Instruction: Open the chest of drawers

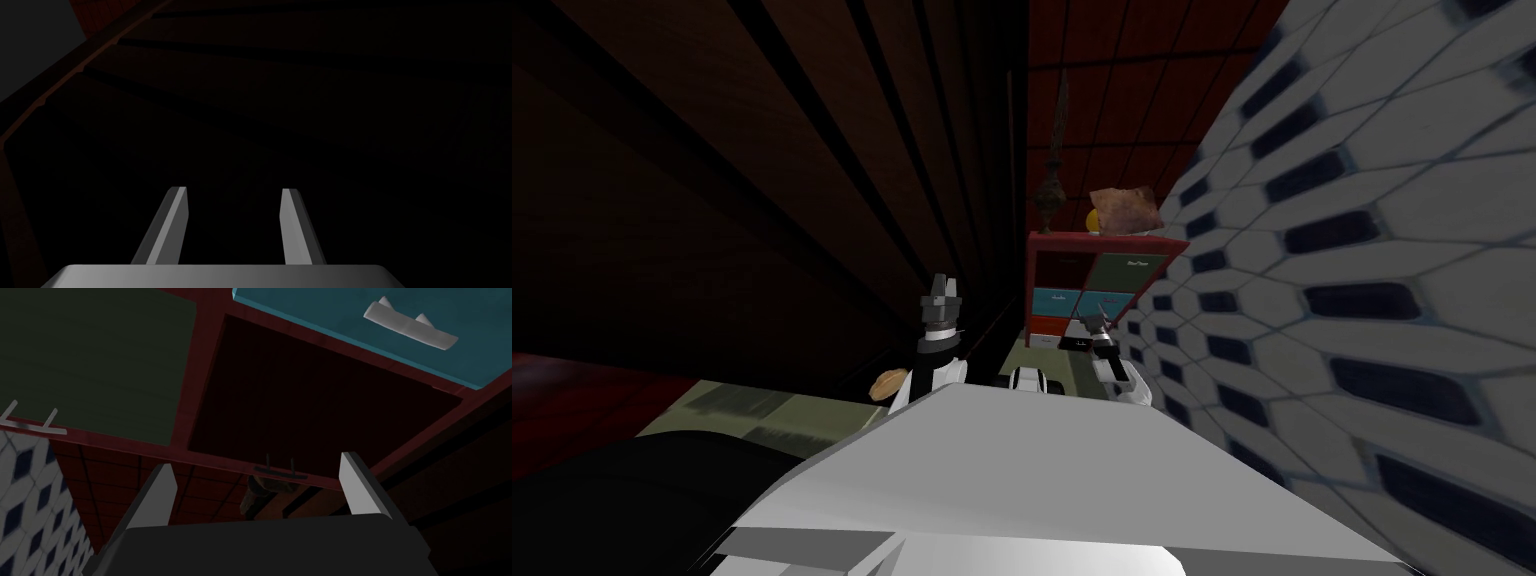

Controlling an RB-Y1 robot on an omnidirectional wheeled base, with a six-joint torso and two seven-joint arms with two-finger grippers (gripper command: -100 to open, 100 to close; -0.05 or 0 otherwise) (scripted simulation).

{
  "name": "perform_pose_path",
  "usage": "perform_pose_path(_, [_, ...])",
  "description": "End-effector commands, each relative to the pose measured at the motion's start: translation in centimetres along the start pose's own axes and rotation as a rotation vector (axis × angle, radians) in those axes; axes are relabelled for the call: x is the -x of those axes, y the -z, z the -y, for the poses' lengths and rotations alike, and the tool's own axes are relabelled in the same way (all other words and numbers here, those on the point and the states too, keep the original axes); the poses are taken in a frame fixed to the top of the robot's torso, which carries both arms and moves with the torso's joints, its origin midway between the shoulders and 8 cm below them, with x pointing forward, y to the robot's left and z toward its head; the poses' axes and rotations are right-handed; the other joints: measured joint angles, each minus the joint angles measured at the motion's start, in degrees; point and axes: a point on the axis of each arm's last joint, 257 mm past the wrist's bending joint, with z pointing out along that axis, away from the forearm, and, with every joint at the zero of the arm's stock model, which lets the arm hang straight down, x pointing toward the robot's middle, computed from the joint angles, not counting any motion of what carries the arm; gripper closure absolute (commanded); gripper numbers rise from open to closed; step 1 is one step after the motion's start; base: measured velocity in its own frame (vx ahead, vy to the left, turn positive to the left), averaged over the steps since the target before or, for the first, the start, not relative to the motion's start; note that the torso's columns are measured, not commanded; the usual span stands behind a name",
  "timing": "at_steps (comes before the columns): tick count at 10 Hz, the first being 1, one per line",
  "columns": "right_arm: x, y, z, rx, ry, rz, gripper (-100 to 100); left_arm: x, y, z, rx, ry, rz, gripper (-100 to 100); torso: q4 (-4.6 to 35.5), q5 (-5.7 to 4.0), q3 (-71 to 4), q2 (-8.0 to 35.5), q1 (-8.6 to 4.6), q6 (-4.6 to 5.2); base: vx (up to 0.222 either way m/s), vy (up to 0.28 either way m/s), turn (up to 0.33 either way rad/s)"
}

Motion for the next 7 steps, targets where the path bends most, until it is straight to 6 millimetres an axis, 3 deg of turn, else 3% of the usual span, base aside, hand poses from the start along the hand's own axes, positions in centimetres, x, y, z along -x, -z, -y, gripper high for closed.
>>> perform_pose_path(1, [-1.2,-0.3,-0.3,0.008,0.083,-0.02,-100,0.0,0.0,0.0,0.0,0.0,0.0,0,0.0,0.01,0.0,0.0,0.05,-0.01,0.018,0.059,-0.011])
perform_pose_path(7, [-3.2,-0.8,-0.9,0.026,0.227,-0.049,-100,0.0,0.0,0.0,0.0,0.0,0.0,0,0.0,0.01,0.0,0.0,0.03,0.0,0.014,0.041,-0.01])
